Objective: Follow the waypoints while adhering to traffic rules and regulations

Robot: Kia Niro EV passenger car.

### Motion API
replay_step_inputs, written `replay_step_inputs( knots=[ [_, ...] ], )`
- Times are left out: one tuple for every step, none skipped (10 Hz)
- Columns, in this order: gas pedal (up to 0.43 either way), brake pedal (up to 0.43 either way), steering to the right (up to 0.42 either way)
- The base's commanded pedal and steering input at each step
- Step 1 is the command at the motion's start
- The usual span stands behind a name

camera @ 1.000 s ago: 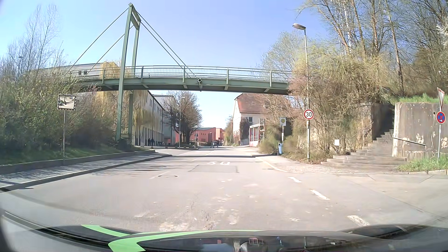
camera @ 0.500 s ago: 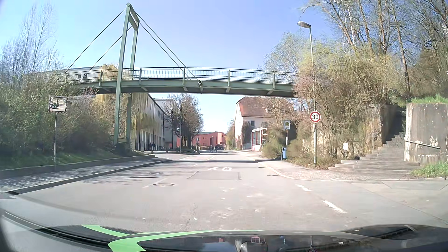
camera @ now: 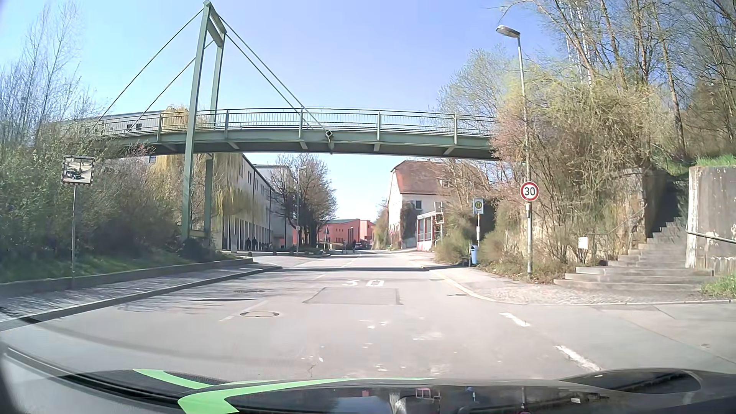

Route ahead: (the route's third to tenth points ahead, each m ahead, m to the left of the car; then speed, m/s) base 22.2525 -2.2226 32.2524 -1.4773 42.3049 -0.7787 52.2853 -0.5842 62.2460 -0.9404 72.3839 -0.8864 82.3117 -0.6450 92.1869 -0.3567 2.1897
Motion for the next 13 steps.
replay_step_inputs(
  knots=[
    [0.118, 0.0, -0.023],
    [0.118, 0.0, -0.022],
    [0.118, 0.0, -0.02],
    [0.138, 0.0, -0.017],
    [0.138, 0.0, -0.015],
    [0.15, 0.0, -0.015],
    [0.169, 0.0, -0.013],
    [0.177, 0.0, -0.011],
    [0.228, 0.0, -0.01],
    [0.287, 0.0, -0.009],
    [0.311, 0.0, -0.008],
    [0.39, 0.0, -0.007],
    [0.39, 0.0, -0.007]
  ],
)
